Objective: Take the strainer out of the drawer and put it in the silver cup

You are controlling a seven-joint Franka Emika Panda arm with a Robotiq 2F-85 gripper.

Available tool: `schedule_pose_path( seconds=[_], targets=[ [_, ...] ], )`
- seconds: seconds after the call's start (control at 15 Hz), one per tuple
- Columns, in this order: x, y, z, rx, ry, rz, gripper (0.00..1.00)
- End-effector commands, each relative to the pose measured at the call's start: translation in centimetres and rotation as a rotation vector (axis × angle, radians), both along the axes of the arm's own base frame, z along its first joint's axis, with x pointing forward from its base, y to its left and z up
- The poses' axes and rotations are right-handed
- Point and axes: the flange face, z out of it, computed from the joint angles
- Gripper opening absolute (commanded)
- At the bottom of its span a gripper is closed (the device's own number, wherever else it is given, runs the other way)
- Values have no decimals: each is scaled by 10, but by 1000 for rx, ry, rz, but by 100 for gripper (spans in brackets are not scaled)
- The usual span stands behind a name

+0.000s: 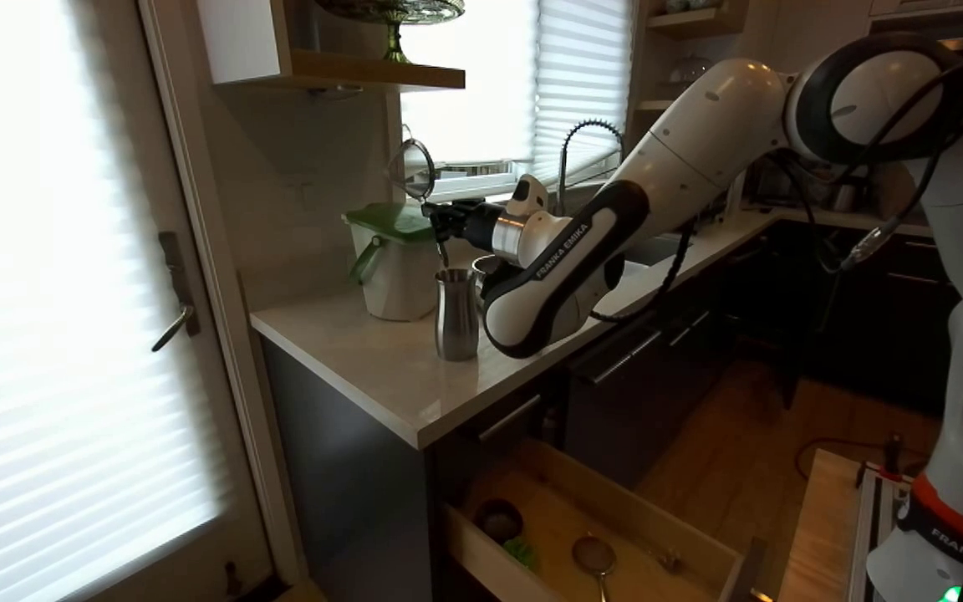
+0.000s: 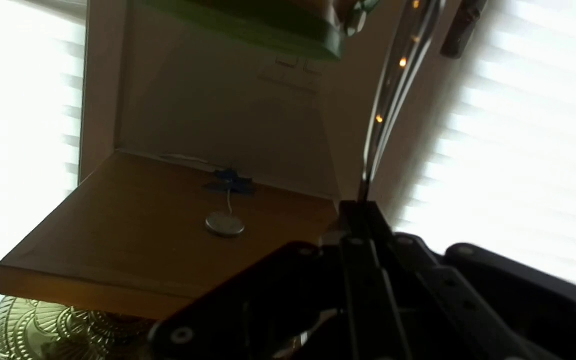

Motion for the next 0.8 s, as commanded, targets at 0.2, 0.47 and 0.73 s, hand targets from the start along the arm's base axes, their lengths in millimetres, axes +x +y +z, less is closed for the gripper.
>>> schedule_pose_path(
  seconds=[0.2, 0.47, 0.73],
  targets=[
    [-18, 2, -15, -31, 11, -29, 1],
    [-31, 13, -28, -61, 38, -31, 1],
    [-44, 2, -41, -92, 62, -95, 1]
  ],
)
